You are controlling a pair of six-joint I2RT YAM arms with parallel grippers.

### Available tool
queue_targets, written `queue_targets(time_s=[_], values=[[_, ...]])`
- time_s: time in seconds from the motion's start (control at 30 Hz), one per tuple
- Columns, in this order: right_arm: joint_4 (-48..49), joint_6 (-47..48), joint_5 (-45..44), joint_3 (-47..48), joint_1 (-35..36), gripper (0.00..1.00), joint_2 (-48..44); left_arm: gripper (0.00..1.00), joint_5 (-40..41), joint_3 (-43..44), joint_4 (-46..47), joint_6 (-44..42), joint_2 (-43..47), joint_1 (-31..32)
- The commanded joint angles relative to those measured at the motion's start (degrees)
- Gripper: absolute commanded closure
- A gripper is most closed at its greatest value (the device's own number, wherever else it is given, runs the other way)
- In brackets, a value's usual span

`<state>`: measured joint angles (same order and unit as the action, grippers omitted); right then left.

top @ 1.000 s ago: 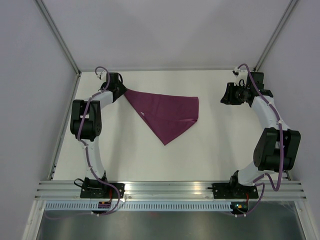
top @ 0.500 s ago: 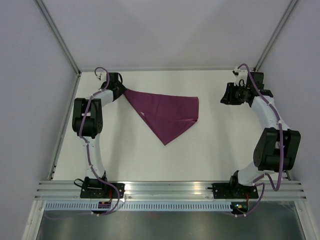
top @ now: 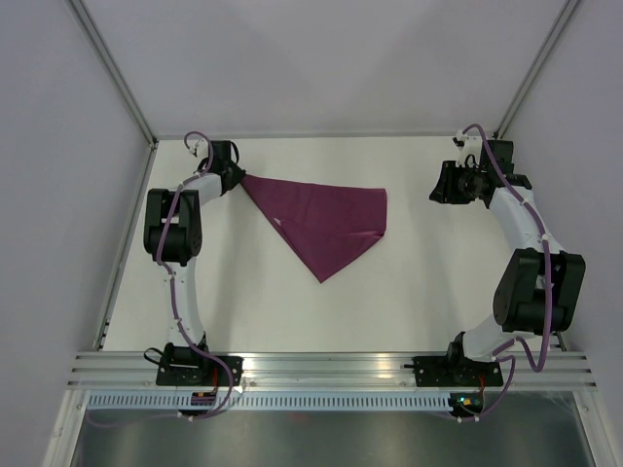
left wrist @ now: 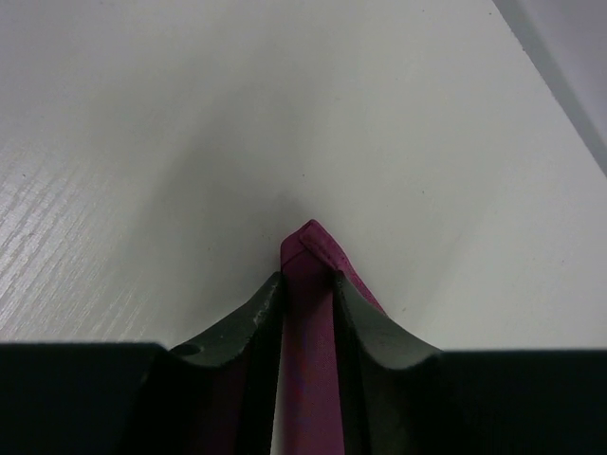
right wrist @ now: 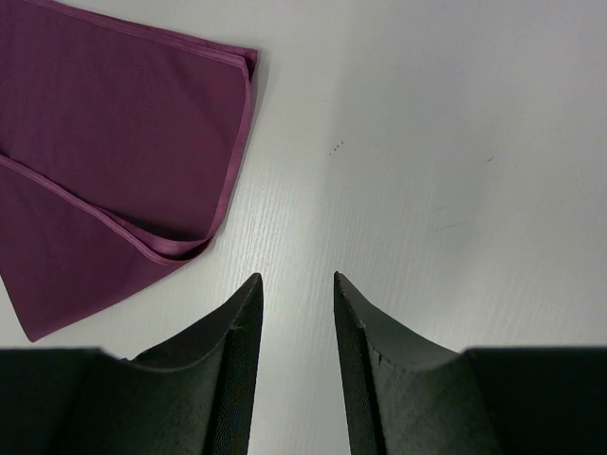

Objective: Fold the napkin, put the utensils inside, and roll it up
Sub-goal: Fold the napkin

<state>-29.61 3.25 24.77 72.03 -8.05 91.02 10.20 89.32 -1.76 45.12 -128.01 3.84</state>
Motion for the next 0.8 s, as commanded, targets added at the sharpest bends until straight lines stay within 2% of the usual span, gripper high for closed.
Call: queue_targets(time_s=[0.0,0.2,0.23,0.33,0.5,0.77], values=[[0.25,0.09,0.36,0.22,-0.29,0.59,0.56,0.69,-1.75,2.09,-0.53,2.34,-1.81,-0.41],[0.42,0.18,0.27,0.30,-0.21,0.59,0.82,0.85,-3.86,1.47,1.23,1.64,-1.55,-0.41],[0.43,0.18,0.27,0.30,-0.21,0.58,0.82,0.91,-4.39,0.69,3.76,1.29,-1.11,-0.41],[0.34,0.18,0.19,0.30,-0.30,0.58,0.91,0.98,-6.67,-2.29,7.55,0.32,0.82,-0.41],[0.34,0.36,0.01,0.39,-0.21,0.59,1.00,0.98,-11.50,-9.24,20.20,-1.17,5.13,-0.41],[0.16,0.62,-0.08,0.30,-0.21,0.59,0.91,0.98,-18.62,-25.41,40.59,-2.76,13.56,-0.50]])
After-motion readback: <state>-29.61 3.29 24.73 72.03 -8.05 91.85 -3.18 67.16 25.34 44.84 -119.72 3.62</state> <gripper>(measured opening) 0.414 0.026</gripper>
